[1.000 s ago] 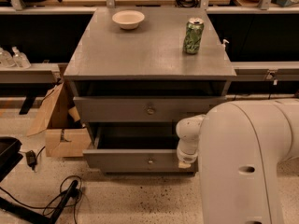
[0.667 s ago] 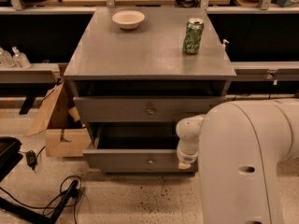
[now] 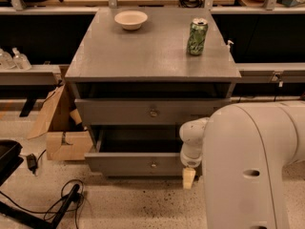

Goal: Open middle drawer

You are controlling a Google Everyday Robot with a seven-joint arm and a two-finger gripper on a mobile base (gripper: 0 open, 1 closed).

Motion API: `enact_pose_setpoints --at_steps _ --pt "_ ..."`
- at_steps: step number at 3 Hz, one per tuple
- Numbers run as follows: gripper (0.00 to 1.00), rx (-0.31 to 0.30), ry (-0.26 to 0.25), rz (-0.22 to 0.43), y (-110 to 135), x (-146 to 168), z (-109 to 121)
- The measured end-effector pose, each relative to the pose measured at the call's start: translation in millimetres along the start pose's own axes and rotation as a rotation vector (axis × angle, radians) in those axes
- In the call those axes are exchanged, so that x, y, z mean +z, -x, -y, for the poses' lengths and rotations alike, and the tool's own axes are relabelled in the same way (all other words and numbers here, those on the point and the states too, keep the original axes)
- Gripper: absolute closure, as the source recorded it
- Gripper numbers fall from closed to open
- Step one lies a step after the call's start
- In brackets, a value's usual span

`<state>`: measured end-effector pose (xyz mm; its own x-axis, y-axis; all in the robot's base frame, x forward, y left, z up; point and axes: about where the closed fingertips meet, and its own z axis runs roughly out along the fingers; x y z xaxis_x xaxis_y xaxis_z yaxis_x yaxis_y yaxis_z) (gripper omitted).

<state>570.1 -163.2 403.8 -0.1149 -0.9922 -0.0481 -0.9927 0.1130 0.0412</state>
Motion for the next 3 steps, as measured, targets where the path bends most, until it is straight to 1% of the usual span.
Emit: enact_pose_setpoints --at_steps 1,2,3 --pt "0.00 0.000 0.000 0.000 0.0 0.0 0.0" --pt "0.18 -0.026 -0.020 -0.028 6.5 -32.5 14.5" --pt "0.41 -0.062 -0.075 -0.064 23.4 -77.9 33.1"
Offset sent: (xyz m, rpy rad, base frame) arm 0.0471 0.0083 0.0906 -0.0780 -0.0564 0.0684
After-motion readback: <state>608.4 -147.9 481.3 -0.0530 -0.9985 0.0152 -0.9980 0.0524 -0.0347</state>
